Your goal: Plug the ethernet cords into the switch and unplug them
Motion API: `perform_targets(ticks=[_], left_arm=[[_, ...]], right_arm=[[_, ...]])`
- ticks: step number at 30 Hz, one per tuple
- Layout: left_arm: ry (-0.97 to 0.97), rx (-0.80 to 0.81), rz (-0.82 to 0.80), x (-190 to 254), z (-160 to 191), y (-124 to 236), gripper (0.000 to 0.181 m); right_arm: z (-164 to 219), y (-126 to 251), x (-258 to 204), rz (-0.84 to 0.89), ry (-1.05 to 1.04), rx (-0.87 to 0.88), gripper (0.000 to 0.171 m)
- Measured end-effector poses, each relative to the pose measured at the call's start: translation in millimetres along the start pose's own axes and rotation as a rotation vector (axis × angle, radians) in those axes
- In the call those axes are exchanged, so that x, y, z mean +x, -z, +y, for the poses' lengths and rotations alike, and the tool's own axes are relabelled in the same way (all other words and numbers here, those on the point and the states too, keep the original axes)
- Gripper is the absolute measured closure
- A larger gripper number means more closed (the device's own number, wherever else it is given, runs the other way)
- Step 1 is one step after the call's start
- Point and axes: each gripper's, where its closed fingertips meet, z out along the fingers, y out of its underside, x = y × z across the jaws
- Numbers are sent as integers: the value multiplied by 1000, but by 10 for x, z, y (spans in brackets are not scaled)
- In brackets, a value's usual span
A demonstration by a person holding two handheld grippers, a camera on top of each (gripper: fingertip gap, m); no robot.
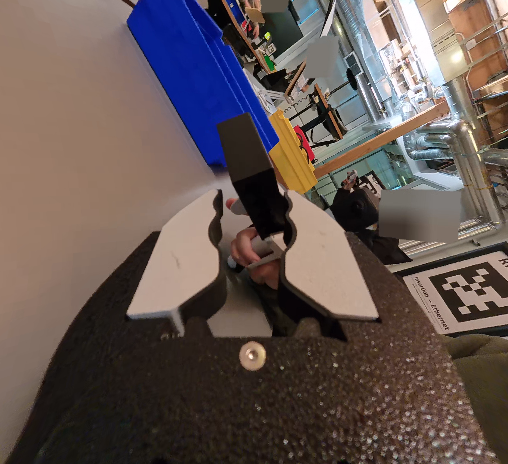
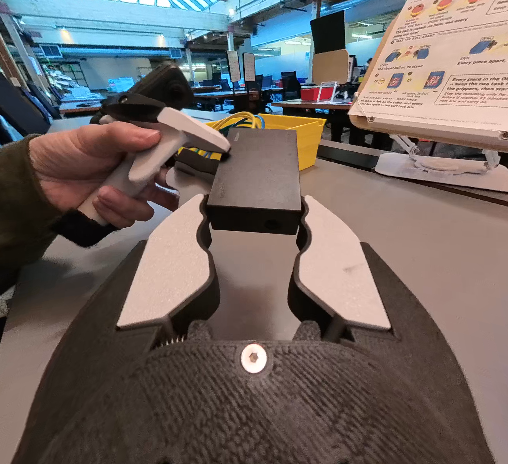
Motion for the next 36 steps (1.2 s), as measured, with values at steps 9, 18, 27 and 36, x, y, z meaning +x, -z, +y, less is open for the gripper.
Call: perform_targets(ticks=[9,18,27,36], left_arm=[[37,-23,59,36,38,-23,140],[84,-36,93,114,77,-50,151],[63,-83,87,152,141,-61,152],[27,-82,90,144,129,-65,149]], right_arm=[[13,-12,-71,-36,26,-10,110],[-32,1,-97,-23,84,30,110],[-47,-10,-132,-37,118,47,108],[-27,-3,-96,-23,60,27,108]])
